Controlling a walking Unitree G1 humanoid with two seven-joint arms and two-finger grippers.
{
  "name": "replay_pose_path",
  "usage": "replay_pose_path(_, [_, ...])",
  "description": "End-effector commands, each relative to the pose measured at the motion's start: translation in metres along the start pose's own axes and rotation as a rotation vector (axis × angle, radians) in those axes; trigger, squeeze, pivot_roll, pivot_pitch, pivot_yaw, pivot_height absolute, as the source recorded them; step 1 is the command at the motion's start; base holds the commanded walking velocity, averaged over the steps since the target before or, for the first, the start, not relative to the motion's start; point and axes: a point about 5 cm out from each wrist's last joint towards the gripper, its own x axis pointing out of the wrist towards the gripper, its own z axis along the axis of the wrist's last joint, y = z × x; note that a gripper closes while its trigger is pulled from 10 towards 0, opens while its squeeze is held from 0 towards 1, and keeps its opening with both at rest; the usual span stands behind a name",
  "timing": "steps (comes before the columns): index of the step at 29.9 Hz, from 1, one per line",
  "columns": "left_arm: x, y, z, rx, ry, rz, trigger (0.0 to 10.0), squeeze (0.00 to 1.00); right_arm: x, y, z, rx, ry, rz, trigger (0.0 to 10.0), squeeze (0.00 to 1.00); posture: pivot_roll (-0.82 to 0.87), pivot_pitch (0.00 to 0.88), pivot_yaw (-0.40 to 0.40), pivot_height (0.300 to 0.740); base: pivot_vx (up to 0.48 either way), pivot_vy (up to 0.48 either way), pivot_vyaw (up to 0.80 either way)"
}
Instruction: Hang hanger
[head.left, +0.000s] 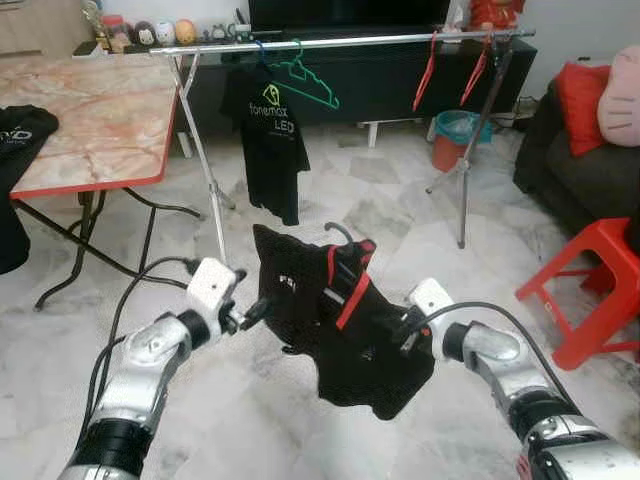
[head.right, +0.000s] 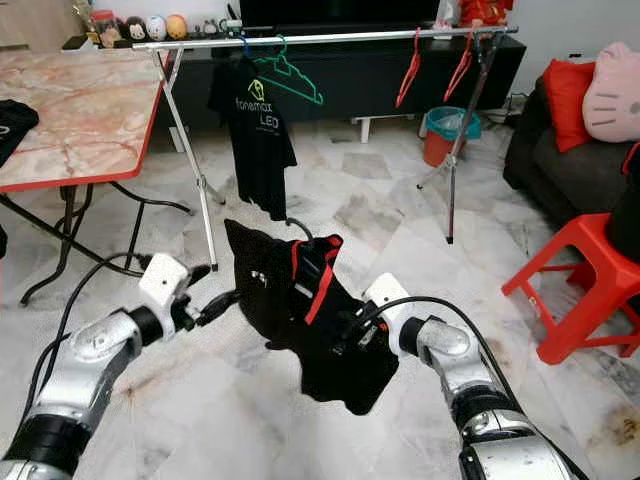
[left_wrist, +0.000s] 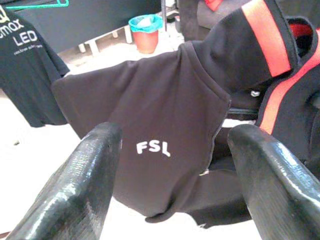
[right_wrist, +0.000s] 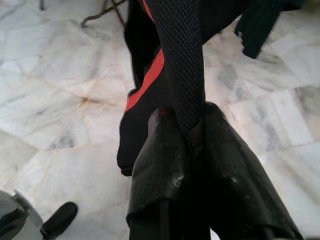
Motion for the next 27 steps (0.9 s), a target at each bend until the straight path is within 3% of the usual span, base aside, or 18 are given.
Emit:
replay_pose_path(1, [-0.001, 0.0, -0.008, -0.006, 0.03, 0.028, 10.0, 0.0, 0.0, -0.007, 0.008, 0.002, -0.047, -0.075, 10.0, 0.0, -0.05, 0.0, -0.02, 0.74, 0.0, 0.0, 0.0])
replay_pose_path(6, [-0.002, -0.002, -0.013, -0.017, 0.04, 0.052, 10.0, 0.0, 0.0, -0.01, 0.008, 0.018, -0.059, -0.137, 10.0, 0.0, -0.05, 0.0, -0.018, 0.74, 0.0, 0.0, 0.0])
replay_pose_path(22, [0.002, -0.004, -0.007, -0.024, 0.017, 0.052, 10.0, 0.0, 0.008, 0.005, 0.004, 0.02, -0.055, -0.095, 10.0, 0.0, -0.05, 0.0, -0.014, 0.74, 0.0, 0.0, -0.72])
replay_pose_path(27, [0.002, -0.006, -0.009, -0.076, 0.018, 0.056, 10.0, 0.0, 0.01, 0.007, 0.003, 0.021, -0.056, -0.087, 10.0, 0.0, -0.05, 0.001, -0.012, 0.74, 0.0, 0.0, -0.68])
